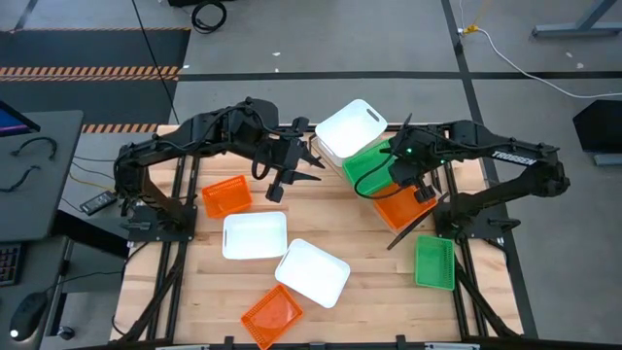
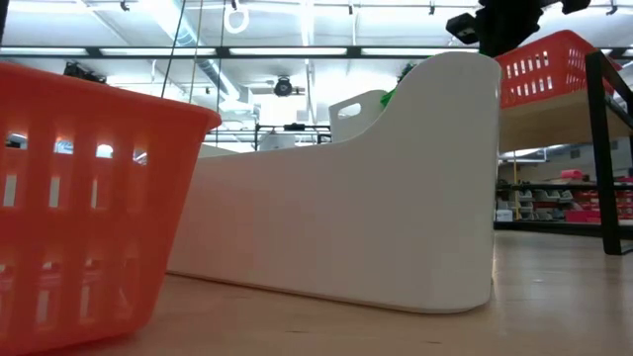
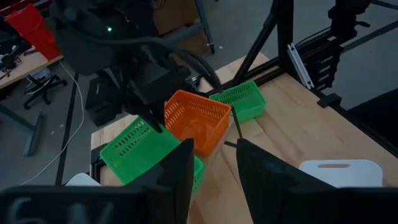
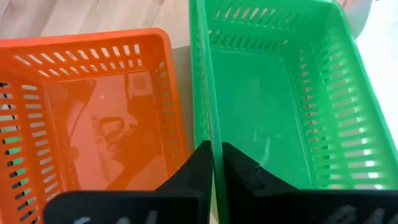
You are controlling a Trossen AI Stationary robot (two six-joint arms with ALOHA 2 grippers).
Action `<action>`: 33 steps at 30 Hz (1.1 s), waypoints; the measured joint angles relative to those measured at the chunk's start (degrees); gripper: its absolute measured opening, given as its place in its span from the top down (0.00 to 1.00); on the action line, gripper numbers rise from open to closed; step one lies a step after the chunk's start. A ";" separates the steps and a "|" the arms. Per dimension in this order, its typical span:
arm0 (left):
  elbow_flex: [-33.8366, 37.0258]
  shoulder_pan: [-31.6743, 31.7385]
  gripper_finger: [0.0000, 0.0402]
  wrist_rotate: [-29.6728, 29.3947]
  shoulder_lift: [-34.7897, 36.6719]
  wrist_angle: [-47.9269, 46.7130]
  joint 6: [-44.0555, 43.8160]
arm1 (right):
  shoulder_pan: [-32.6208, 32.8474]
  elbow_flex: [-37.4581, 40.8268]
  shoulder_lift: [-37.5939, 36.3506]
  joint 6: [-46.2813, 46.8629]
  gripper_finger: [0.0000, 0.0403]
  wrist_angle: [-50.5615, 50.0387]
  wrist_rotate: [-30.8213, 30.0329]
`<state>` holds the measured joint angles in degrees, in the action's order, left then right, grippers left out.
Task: Stack baskets on shelf by color
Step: Stack the left green bin on top of the green bin on the shelf
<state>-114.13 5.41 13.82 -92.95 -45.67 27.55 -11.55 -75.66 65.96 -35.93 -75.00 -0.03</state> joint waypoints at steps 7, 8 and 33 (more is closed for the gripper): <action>0.00 0.00 0.68 0.00 0.00 -0.02 0.00 | -1.94 0.00 -0.01 0.84 0.86 0.80 1.66; 0.00 0.00 0.68 0.00 0.00 -0.02 -0.03 | -2.09 0.00 -0.01 1.22 0.85 0.83 1.70; 0.00 0.00 0.69 -0.01 0.00 -1.00 -2.22 | -3.00 0.02 -2.07 3.10 0.89 2.48 1.21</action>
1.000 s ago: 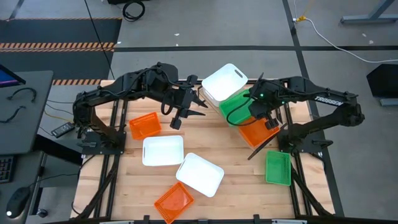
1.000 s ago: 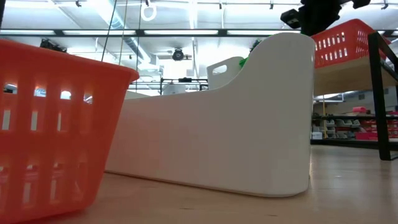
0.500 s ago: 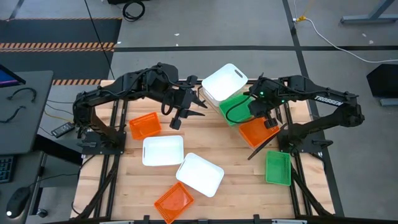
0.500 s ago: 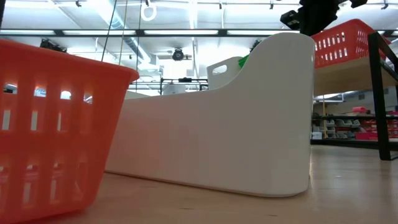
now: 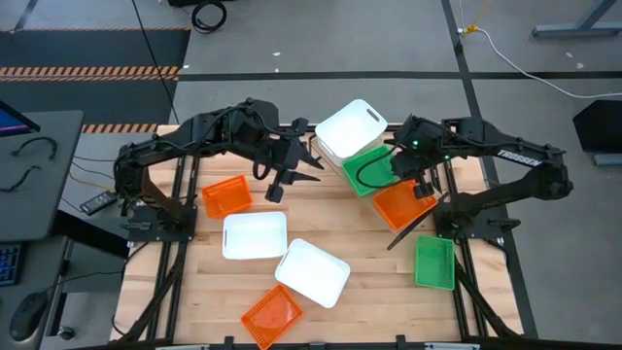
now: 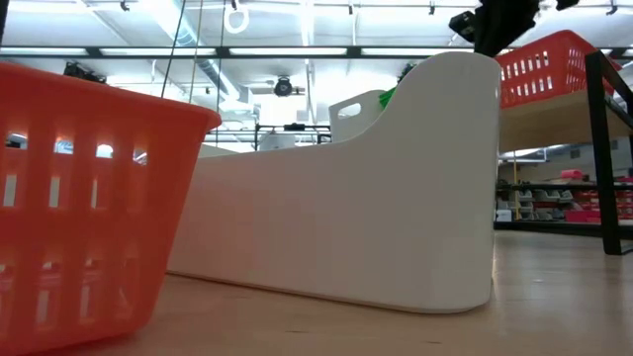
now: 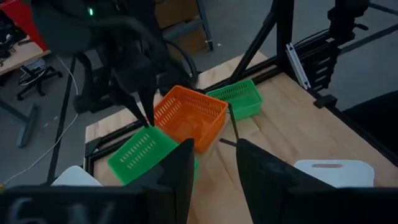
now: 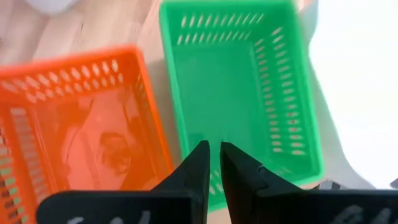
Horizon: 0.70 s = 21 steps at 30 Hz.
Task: Stack baskets on shelf by color
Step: Stack the left green bin on top of the green bin on the shelf
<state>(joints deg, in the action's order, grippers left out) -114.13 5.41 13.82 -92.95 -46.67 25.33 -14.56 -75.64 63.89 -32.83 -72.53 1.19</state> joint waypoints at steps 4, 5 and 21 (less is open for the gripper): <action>0.00 -0.30 0.69 -1.67 0.20 -4.29 -0.74 | 2.10 0.00 -1.47 4.70 0.89 1.65 0.42; 0.00 -0.51 0.69 -3.38 0.28 -6.62 -0.52 | 2.87 0.00 -1.69 6.31 0.89 2.00 0.59; 24.24 -5.72 0.69 -13.51 -0.32 4.89 8.44 | 16.52 0.00 -0.65 28.59 0.89 5.26 8.46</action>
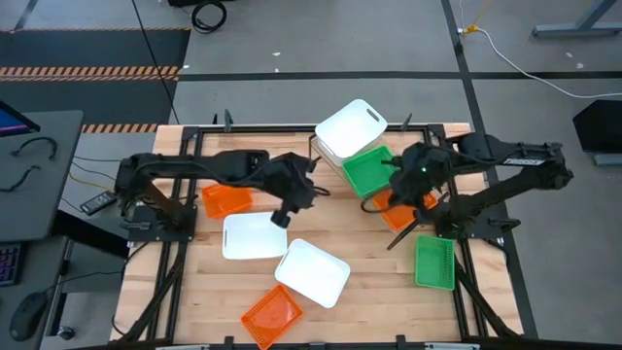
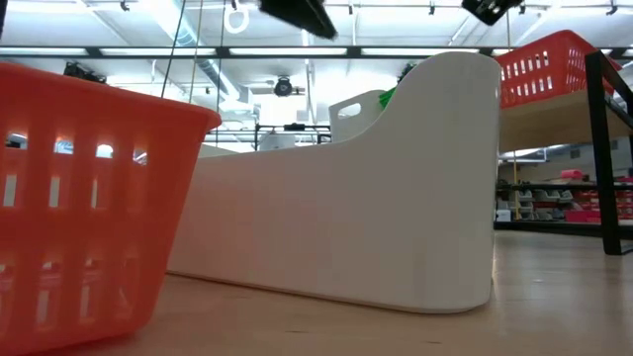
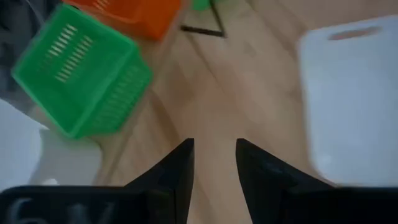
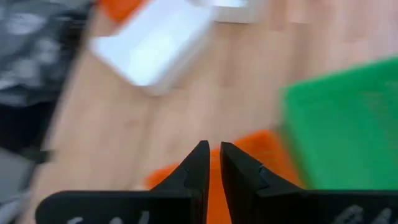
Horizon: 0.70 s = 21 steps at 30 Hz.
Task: Stack baskets on shelf by color
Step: Stack the left green bin on top of the green bin on the shelf
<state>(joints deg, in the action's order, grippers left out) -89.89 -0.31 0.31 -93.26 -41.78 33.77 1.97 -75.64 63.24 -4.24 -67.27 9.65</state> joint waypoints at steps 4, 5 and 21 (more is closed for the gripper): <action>5.68 0.52 0.69 0.22 0.00 11.45 3.92 | 3.09 0.00 0.21 5.44 0.89 -0.04 3.61; 6.73 0.52 0.69 0.71 -0.15 15.01 5.12 | 3.53 0.00 0.22 7.05 0.89 -0.03 3.57; 9.22 4.44 0.69 7.50 -6.10 28.05 9.25 | 9.95 0.00 1.48 17.53 0.89 1.90 0.90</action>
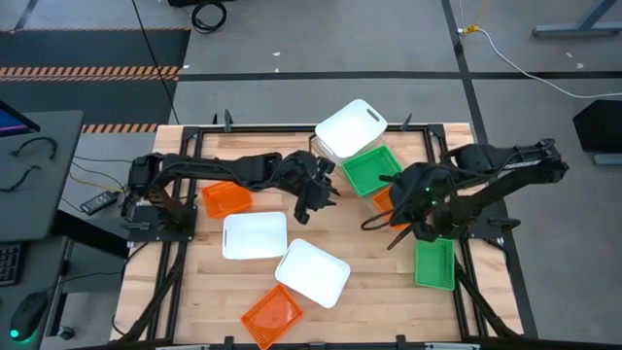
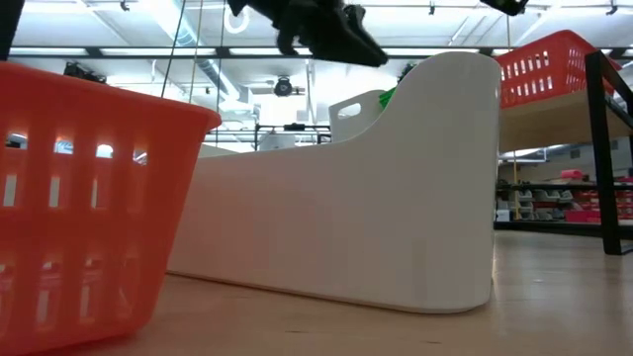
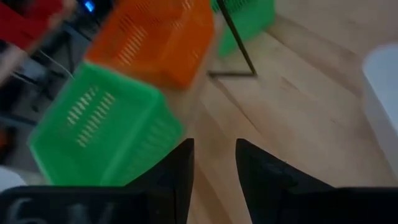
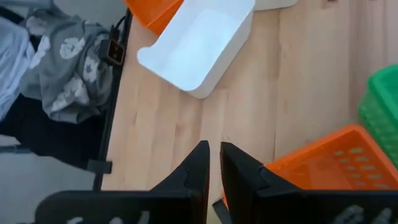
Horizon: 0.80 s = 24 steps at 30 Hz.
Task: Stack baskets on shelf by color
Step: Stack the left green bin on top of the green bin on the shelf
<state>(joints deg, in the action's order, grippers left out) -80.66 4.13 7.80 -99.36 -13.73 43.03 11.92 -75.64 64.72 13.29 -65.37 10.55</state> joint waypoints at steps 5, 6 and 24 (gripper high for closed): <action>0.00 0.58 0.69 0.06 -1.17 0.99 0.95 | 1.77 0.00 1.00 0.05 0.89 0.21 -0.10; 0.02 0.60 0.69 0.06 -1.19 0.36 1.01 | 2.06 0.00 1.18 0.05 0.89 0.27 -0.33; 0.07 0.53 0.69 -0.12 -3.09 6.26 1.11 | 4.27 0.00 5.55 0.67 0.89 2.13 -0.55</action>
<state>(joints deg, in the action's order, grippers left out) -80.60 4.67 7.68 -102.45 -7.47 44.14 16.19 -75.64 70.27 13.96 -63.24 10.00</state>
